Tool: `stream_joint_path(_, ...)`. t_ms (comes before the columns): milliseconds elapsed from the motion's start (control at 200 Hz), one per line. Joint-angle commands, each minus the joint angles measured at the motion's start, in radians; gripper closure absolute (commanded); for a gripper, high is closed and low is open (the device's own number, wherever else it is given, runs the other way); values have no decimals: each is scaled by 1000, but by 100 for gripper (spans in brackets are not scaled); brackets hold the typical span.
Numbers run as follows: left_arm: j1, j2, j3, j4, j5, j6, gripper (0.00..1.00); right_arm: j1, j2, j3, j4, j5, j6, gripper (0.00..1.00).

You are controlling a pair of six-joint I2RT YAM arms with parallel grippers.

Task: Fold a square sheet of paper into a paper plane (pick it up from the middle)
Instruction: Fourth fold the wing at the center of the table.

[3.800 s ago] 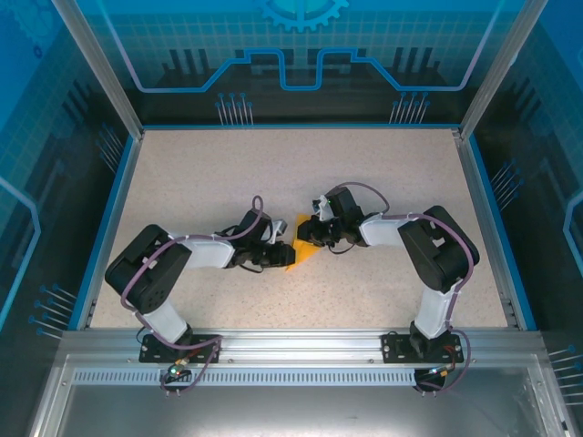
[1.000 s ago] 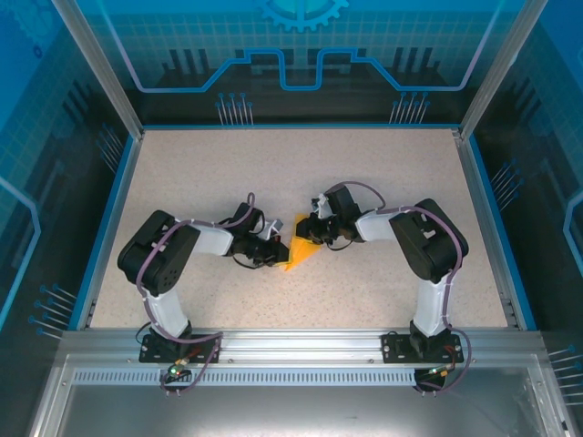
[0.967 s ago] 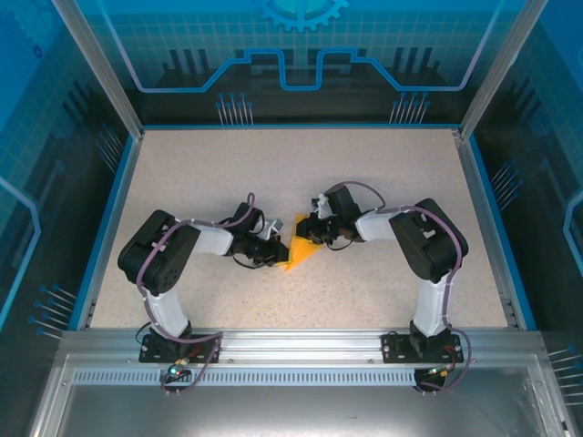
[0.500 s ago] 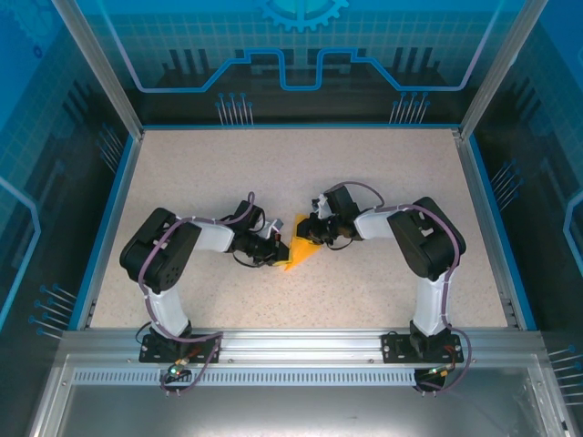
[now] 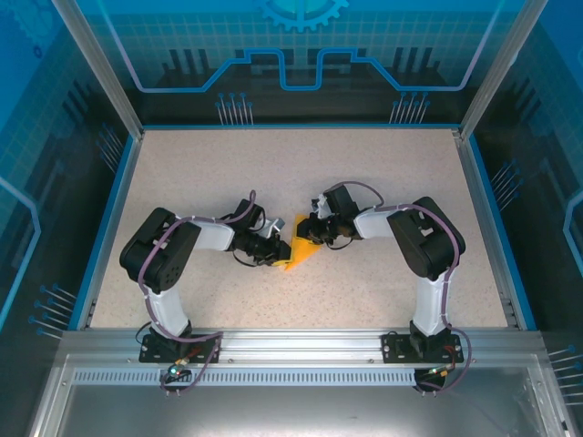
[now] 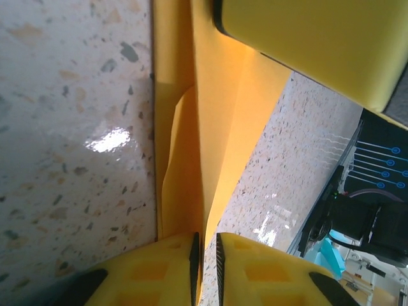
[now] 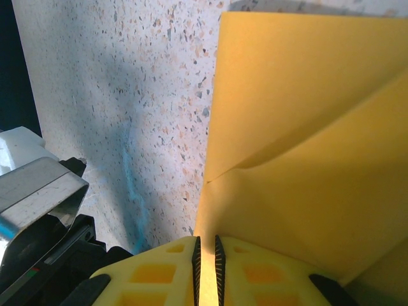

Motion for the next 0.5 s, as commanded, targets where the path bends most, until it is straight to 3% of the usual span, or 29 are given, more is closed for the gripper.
stream_joint_path(0,-4,25,-8,-103,-37,39,81,-8,39,-3,-76,55,-23,83)
stream_joint_path(225,-18,-2,0,-166,-109,73,77,-8,43,-1,-76,54,-21,83)
stream_joint_path(495,-75,-14,36,-250,-216,104,83,-8,44,-2,-78,53,-23,83)
